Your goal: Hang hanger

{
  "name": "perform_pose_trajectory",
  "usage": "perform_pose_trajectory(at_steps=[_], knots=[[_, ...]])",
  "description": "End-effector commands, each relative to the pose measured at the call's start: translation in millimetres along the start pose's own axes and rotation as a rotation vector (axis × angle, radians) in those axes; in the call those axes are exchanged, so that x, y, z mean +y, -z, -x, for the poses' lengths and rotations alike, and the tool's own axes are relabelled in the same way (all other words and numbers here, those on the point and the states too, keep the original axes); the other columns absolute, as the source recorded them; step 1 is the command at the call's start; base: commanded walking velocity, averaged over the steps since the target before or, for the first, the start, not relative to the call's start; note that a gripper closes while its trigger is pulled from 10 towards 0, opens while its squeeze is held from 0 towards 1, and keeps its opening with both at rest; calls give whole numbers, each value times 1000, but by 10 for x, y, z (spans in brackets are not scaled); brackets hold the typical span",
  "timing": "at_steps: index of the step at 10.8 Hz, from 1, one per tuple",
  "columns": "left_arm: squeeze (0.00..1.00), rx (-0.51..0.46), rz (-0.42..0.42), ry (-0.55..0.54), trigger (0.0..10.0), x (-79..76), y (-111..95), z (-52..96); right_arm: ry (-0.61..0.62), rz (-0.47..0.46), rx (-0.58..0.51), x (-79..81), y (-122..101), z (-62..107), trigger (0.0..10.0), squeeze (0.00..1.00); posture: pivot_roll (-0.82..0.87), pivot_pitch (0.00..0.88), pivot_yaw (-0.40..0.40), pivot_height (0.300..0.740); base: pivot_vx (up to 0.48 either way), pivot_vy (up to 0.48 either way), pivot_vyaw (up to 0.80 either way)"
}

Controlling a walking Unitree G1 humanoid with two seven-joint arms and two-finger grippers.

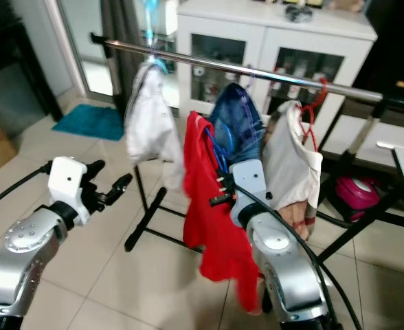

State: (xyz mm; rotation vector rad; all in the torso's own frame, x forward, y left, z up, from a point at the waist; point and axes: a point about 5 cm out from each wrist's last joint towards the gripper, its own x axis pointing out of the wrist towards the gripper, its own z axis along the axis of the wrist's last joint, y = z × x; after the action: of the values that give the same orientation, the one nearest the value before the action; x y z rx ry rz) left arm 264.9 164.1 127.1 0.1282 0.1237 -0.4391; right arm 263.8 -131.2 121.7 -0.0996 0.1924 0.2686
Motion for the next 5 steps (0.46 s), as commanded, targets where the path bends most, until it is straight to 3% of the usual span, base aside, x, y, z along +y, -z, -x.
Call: perform_pose_trajectory(at_steps=[1,4,5], knots=[[0,6,-13,0,10000,25,-1,41,23,8,-49,-33,-132,-3,10000,0,-84,0,-1,740,319,0,0],[0,8,-18,30,10000,7,-21,-5,24,66,4,-62,-146,-66,10000,0,-87,0,13,740,320,0,0],[0,-6,-5,43,10000,-16,-44,2,107,63,22,-172,-105,-58,10000,0,-82,0,0,740,319,0,0]])
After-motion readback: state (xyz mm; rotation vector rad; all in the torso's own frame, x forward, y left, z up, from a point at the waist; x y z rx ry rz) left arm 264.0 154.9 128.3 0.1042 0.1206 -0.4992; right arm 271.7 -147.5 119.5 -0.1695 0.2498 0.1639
